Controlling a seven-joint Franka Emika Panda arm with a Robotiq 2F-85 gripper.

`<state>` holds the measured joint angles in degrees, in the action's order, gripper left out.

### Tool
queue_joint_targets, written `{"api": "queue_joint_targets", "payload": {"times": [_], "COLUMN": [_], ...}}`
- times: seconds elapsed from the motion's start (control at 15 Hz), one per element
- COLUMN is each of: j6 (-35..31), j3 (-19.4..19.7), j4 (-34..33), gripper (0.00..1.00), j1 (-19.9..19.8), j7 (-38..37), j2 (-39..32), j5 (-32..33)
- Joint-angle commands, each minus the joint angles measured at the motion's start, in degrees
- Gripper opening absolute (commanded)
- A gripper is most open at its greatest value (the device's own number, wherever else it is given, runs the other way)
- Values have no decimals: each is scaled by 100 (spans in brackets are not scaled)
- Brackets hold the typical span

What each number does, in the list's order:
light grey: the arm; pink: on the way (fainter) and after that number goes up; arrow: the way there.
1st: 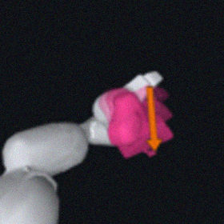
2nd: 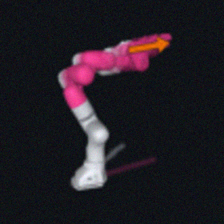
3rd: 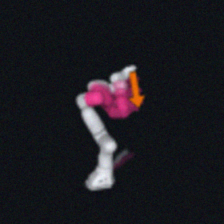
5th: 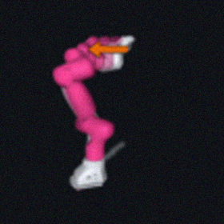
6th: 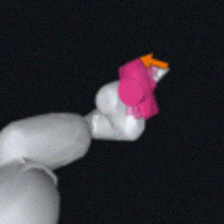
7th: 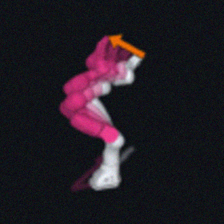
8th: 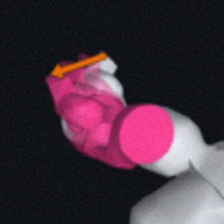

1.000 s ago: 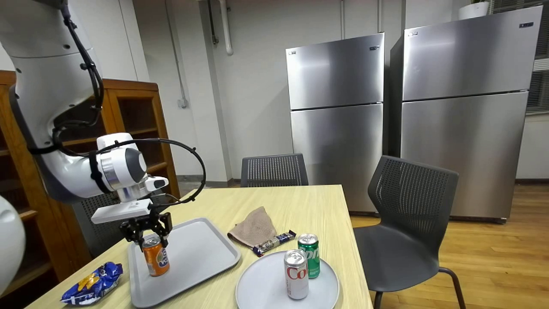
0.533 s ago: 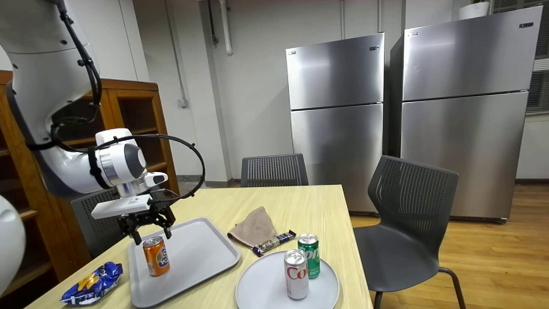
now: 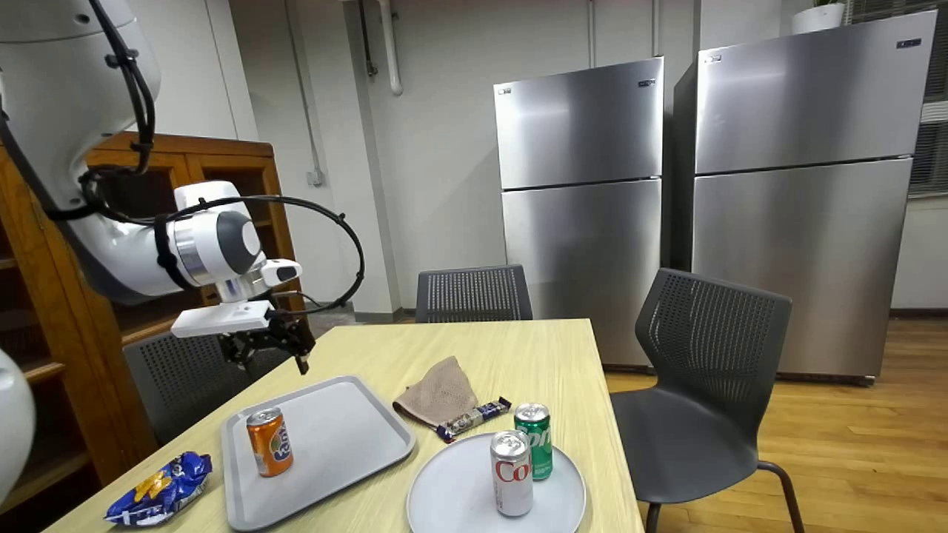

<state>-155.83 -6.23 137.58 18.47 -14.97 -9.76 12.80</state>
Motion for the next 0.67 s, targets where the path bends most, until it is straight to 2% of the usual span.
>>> {"api": "queue_joint_targets", "payload": {"times": [0.0, 0.6], "j6": [70, 76], "j3": [-153, 163], "j4": [339, 955], "gripper": [100, 100], "j1": [-362, -1073], "j7": [457, 1534], "j2": [692, 1500], "j5": [-525, -1215]}}
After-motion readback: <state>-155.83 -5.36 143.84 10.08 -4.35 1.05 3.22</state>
